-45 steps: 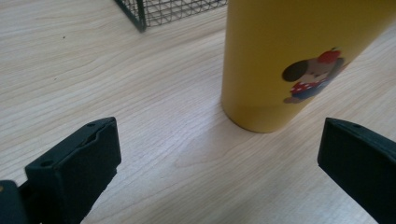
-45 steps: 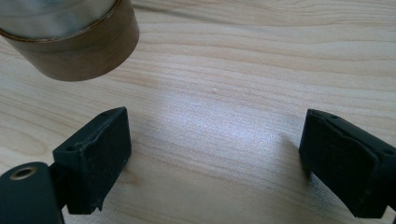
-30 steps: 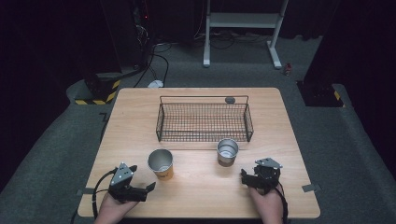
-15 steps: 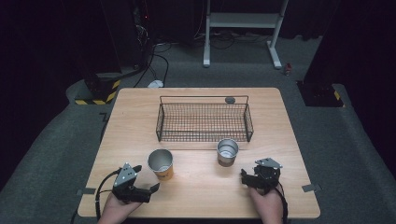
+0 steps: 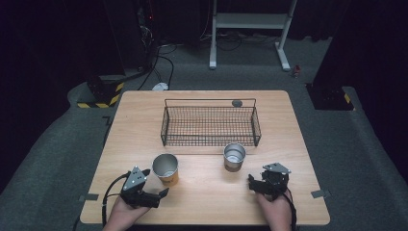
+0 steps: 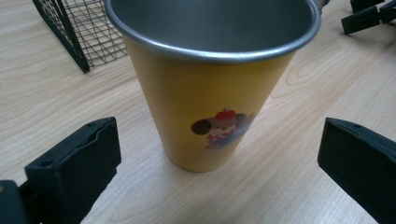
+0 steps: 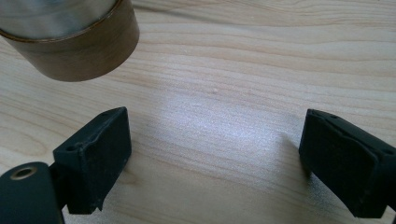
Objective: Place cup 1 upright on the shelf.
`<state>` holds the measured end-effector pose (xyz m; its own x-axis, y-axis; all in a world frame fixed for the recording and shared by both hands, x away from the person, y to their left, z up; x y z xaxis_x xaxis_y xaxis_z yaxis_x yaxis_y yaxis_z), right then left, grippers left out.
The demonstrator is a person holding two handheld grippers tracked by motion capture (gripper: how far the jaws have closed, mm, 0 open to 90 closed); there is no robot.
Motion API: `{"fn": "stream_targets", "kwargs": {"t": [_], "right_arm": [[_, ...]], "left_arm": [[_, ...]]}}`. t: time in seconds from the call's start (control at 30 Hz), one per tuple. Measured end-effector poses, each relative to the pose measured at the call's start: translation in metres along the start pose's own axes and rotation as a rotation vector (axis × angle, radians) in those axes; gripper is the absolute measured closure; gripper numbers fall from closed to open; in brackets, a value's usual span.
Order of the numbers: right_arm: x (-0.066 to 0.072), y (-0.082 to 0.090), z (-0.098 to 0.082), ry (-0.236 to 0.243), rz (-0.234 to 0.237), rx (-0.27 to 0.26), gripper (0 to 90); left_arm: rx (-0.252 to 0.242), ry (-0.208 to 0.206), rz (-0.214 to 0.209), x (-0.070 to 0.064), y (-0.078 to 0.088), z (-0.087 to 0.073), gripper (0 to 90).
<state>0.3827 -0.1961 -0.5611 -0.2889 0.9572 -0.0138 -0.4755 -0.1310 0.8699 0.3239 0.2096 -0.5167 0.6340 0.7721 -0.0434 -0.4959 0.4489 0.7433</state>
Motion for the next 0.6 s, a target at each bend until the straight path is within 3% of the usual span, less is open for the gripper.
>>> {"fn": "stream_targets", "kwargs": {"t": [0.1,0.6], "right_arm": [[0.0,0.0,0.0,0.0,0.0,0.0,9.2],[0.0,0.0,0.0,0.0,0.001,0.0,9.1]], "left_arm": [[-0.015,0.017,-0.011,0.0,0.0,0.005,0.0],[-0.025,0.014,-0.003,0.001,-0.01,0.021,0.0]]}}
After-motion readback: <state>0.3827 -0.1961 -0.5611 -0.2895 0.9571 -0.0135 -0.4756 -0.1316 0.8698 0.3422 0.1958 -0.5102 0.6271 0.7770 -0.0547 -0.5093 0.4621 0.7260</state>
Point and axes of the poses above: each handheld gripper's, and its own axes: y roughly backward along the jaws, z roughly out of its top, x roughly to its left, the point moved 5 cm from there along -y, roughly forward along the jaws, and after that the axes turned 15 degrees about x, right-handed, at the moved point
